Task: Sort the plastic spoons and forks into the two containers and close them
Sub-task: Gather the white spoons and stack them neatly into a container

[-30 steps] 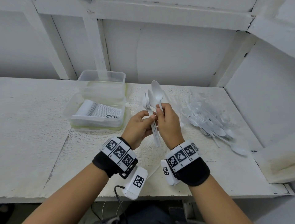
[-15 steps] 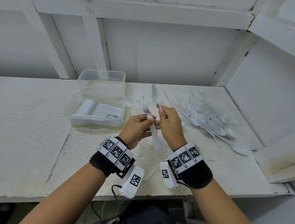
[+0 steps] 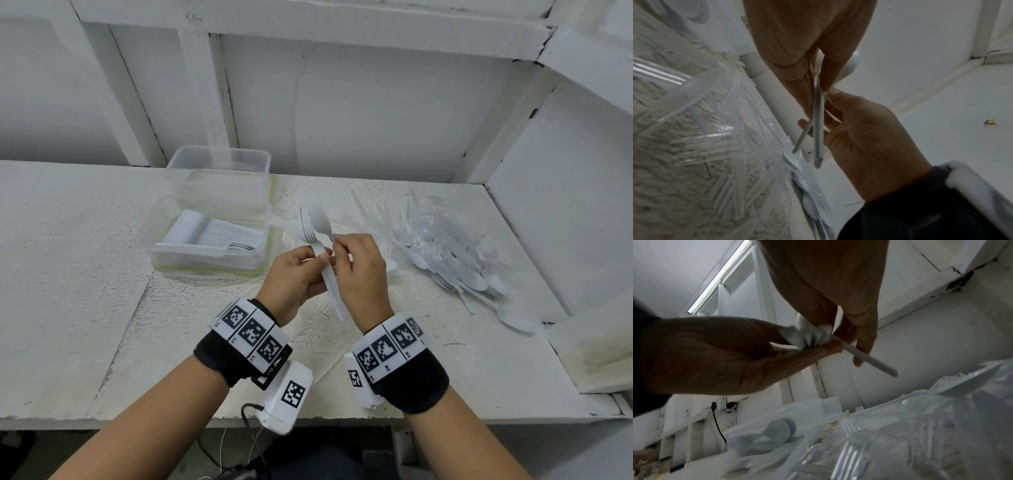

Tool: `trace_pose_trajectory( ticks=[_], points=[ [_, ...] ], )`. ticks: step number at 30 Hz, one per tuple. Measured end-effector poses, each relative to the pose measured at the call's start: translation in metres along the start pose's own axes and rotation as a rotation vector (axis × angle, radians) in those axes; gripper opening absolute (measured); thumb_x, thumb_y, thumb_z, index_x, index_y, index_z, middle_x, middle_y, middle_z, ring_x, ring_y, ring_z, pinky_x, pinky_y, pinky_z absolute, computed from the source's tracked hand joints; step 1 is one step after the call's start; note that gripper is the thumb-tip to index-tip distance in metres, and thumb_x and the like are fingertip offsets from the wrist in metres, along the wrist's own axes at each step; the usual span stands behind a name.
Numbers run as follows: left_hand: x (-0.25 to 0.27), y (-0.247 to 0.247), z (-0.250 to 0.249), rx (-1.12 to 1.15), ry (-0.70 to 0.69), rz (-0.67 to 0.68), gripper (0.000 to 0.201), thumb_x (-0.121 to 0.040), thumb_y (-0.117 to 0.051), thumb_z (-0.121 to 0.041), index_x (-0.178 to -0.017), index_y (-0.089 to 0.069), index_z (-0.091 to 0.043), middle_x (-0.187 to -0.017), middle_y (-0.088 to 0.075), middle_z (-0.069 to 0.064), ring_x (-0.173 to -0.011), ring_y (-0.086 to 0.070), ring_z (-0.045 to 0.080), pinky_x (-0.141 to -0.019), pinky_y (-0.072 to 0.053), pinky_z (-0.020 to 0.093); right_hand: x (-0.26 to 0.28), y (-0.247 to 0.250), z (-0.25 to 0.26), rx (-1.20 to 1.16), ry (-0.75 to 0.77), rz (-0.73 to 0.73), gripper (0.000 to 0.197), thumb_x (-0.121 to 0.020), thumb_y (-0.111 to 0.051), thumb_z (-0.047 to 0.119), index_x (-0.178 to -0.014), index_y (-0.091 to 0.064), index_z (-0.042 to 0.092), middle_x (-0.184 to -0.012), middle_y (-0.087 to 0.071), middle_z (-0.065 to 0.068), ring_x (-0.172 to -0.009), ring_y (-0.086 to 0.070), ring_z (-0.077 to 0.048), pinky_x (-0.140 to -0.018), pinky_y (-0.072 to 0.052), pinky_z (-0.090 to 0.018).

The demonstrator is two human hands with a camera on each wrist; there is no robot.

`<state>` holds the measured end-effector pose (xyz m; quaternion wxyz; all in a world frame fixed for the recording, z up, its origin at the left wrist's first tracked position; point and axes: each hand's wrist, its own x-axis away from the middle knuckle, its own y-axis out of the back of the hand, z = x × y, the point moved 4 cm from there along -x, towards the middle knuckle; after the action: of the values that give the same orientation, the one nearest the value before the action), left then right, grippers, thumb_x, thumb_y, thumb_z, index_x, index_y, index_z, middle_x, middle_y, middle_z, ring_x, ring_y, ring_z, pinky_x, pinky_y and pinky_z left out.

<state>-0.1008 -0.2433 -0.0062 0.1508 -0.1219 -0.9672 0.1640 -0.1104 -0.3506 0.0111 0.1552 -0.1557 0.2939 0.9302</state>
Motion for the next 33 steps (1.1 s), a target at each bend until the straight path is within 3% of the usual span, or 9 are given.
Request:
trace_pose_trajectory(
  ticks=[4, 10, 13, 17, 19, 20, 23, 28, 33],
  points=[
    [0.000, 0.004, 0.001, -0.073, -0.011, -0.038, 0.017, -0.095, -0.049, -0.008, -0.087, -0.064, -0.008, -0.074, -0.069, 0.003, -0.071, -0.066, 0.014, -0.069, -0.056, 0.026, 0.000, -0.001, -0.001, -0.012, -0.082, 0.058, 0.020, -0.093, -0.052, 0.008, -0.105, -0.068, 0.004, -0.104, -0.061, -0.012, -0.088, -0.049, -0.006, -0.076, -0.035, 0.001],
    [-0.003, 0.011, -0.001, -0.172, -0.039, -0.095, 0.015, -0.094, -0.051, -0.010, -0.093, -0.064, -0.003, -0.077, -0.067, 0.004, -0.068, -0.067, 0.009, -0.064, -0.053, 0.023, -0.003, -0.006, 0.006, -0.021, -0.099, 0.141, 0.019, -0.095, -0.048, 0.014, -0.102, -0.064, 0.007, -0.099, -0.058, -0.005, -0.089, -0.054, -0.011, -0.082, -0.046, -0.022],
    [-0.005, 0.014, -0.004, -0.178, -0.044, -0.115, 0.016, -0.094, -0.052, -0.011, -0.096, -0.062, 0.002, -0.077, -0.065, 0.003, -0.072, -0.064, 0.012, -0.066, -0.051, 0.024, -0.007, -0.005, 0.005, -0.081, -0.126, 0.156, 0.016, -0.097, -0.045, 0.014, -0.097, -0.060, 0.010, -0.092, -0.059, 0.001, -0.084, -0.055, -0.009, -0.074, -0.044, -0.012],
    [-0.005, 0.020, -0.006, -0.083, -0.010, -0.116, 0.013, -0.094, -0.050, -0.010, -0.093, -0.063, -0.009, -0.075, -0.068, -0.002, -0.074, -0.061, 0.011, -0.068, -0.051, 0.023, -0.011, -0.001, 0.007, -0.150, -0.133, 0.163, 0.017, -0.097, -0.044, 0.012, -0.099, -0.061, 0.010, -0.087, -0.059, 0.008, -0.079, -0.054, 0.004, -0.070, -0.040, -0.002],
    [-0.006, 0.020, -0.005, 0.002, 0.023, -0.087, 0.015, -0.095, -0.049, -0.009, -0.095, -0.063, -0.008, -0.075, -0.067, 0.000, -0.072, -0.063, 0.012, -0.068, -0.054, 0.024, -0.010, -0.006, 0.006, -0.182, -0.159, 0.198, 0.018, -0.097, -0.043, 0.013, -0.098, -0.061, 0.011, -0.091, -0.063, 0.004, -0.082, -0.059, -0.001, -0.075, -0.048, -0.009],
    [-0.006, 0.019, -0.004, 0.042, 0.037, -0.072, 0.015, -0.095, -0.048, -0.009, -0.096, -0.063, -0.007, -0.075, -0.066, 0.002, -0.069, -0.064, 0.012, -0.068, -0.055, 0.024, -0.010, -0.009, 0.005, -0.193, -0.173, 0.202, 0.017, -0.097, -0.043, 0.014, -0.098, -0.061, 0.012, -0.094, -0.064, 0.000, -0.084, -0.062, -0.008, -0.079, -0.052, -0.020],
    [-0.005, 0.016, -0.005, 0.105, 0.051, -0.040, 0.016, -0.095, -0.048, -0.008, -0.094, -0.063, -0.006, -0.078, -0.065, 0.005, -0.068, -0.064, 0.016, -0.068, -0.056, 0.025, -0.009, -0.015, 0.004, -0.143, -0.150, 0.187, 0.018, -0.097, -0.043, 0.013, -0.097, -0.060, 0.010, -0.095, -0.062, -0.003, -0.092, -0.059, -0.020, -0.084, -0.050, -0.037],
    [-0.004, 0.013, -0.005, 0.046, 0.028, -0.024, 0.015, -0.094, -0.049, -0.010, -0.093, -0.063, -0.004, -0.077, -0.067, 0.005, -0.067, -0.064, 0.015, -0.062, -0.055, 0.022, -0.006, -0.016, 0.009, 0.002, -0.010, 0.160, 0.019, -0.097, -0.043, 0.009, -0.100, -0.060, 0.004, -0.091, -0.051, 0.004, -0.091, -0.050, -0.018, -0.081, -0.040, -0.027],
    [-0.004, 0.011, -0.006, -0.011, -0.001, -0.044, 0.013, -0.092, -0.053, -0.009, -0.095, -0.064, -0.003, -0.077, -0.068, 0.002, -0.064, -0.064, 0.010, -0.060, -0.053, 0.022, -0.005, -0.016, 0.009, -0.051, 0.010, 0.109, 0.027, -0.094, -0.048, 0.011, -0.121, -0.048, 0.013, -0.080, -0.043, 0.010, -0.079, -0.046, -0.006, -0.072, -0.037, -0.014]
  ],
)
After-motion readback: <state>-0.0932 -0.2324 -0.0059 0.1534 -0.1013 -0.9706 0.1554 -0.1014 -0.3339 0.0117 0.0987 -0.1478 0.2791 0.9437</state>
